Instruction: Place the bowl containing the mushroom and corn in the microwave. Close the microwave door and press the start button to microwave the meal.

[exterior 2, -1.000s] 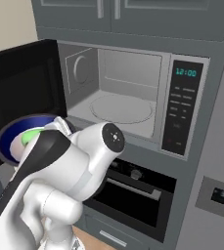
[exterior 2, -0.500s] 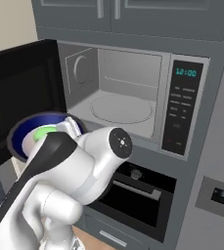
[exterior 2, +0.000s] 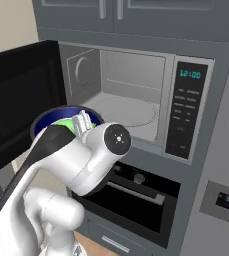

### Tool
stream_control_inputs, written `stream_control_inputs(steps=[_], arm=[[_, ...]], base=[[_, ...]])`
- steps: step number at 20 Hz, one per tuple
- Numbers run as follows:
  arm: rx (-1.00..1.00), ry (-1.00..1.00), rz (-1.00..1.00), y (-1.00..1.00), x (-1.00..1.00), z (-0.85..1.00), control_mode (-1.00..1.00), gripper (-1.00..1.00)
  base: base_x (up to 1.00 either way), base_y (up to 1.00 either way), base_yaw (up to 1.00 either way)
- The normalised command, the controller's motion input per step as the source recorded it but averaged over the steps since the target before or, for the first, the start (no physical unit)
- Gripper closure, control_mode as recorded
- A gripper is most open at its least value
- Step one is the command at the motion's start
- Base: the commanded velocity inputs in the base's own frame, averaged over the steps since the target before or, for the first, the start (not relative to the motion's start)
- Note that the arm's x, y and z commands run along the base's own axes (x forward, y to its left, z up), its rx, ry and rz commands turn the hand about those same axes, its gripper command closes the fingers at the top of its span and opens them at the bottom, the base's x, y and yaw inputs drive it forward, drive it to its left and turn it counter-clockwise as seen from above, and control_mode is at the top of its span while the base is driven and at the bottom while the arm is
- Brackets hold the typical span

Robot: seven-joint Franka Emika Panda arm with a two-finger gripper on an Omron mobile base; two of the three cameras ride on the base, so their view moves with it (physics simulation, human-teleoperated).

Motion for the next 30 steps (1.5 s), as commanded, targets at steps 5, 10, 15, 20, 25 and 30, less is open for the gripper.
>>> stream_control_inputs(steps=[5,10,15,20,25,30], arm=[[-0.02,0.01,-0.19,0.00,0.56,0.00,-1.00,1.00],[-0.05,0.06,-0.17,-0.01,0.71,0.00,-1.00,1.00],[-0.06,0.11,-0.07,-0.11,0.53,0.00,-1.00,1.00],[-0.01,0.02,-0.06,-0.08,0.44,0.00,-1.00,1.00],[0.00,0.00,-0.08,-0.14,0.50,0.00,-1.00,1.00],[0.00,0.00,-0.06,-0.01,0.51,0.00,-1.00,1.00]], base=[[0.00,0.00,0.00],[0.00,0.00,0.00],[0.00,0.00,0.00],[0.00,0.00,0.00],[0.00,0.00,0.00],[0.00,0.00,0.00]])
